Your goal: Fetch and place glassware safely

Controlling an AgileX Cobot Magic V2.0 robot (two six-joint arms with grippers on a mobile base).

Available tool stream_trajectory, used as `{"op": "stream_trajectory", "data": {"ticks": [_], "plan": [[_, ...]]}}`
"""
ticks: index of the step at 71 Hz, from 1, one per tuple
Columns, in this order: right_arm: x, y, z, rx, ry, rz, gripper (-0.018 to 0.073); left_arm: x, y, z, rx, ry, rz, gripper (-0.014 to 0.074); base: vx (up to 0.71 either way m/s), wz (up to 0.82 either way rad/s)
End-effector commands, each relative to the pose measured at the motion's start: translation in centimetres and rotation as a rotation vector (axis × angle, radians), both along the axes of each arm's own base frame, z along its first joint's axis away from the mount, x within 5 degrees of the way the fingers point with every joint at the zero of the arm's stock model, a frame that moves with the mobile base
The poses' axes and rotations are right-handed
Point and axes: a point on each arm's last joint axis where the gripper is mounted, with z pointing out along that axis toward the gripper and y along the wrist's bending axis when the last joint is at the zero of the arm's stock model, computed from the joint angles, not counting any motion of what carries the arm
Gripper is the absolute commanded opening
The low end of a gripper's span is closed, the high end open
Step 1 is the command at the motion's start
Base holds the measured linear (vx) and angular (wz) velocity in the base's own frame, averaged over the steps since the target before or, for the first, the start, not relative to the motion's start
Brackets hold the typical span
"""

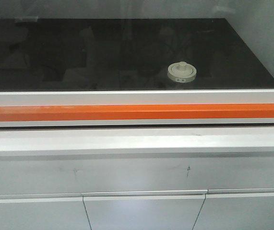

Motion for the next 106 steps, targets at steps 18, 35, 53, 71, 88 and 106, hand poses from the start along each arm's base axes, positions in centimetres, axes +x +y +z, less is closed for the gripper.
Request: {"op": "stream_trajectory", "data": {"ticks": [18, 35, 53, 71, 88, 106], "plan": [[0.01, 0.10, 0.11, -0.021, -0.069, 0.009, -0.0003, 0.11, -0.02, -0.31, -0.013, -0.052, 0.000, -0.0007, 0.00, 0.00], [0.01, 0.10, 0.11, -0.021, -0.069, 0.009, -0.0003, 0.11, -0.02, -0.31, -0.013, -0.052, 0.000, -0.0007, 0.00, 0.00], [0.01, 0.10, 0.11, -0.021, -0.069, 0.009, -0.0003, 0.11, -0.02, -0.31, -0.013, -0.052, 0.000, -0.0007, 0.00, 0.00], [0.01, 0.10, 0.11, -0.021, -0.069, 0.009, -0.0003, 0.11, -0.02, -0.31, -0.013, -0.052, 0.000, -0.0007, 0.00, 0.00], [0.01, 0.10, 0.11, -0.021, -0.069, 0.009, -0.0003, 0.11, -0.01, -0.30, -0.007, -0.053, 0.000, -0.0007, 0.00, 0.00], [0.01, 0.14, 0.28, -0.015, -0.088, 0.013, -0.0003, 0.16, -0.02, 0.38, -0.015, -0.128, 0.000, -0.0007, 0.00, 0.00]]}}
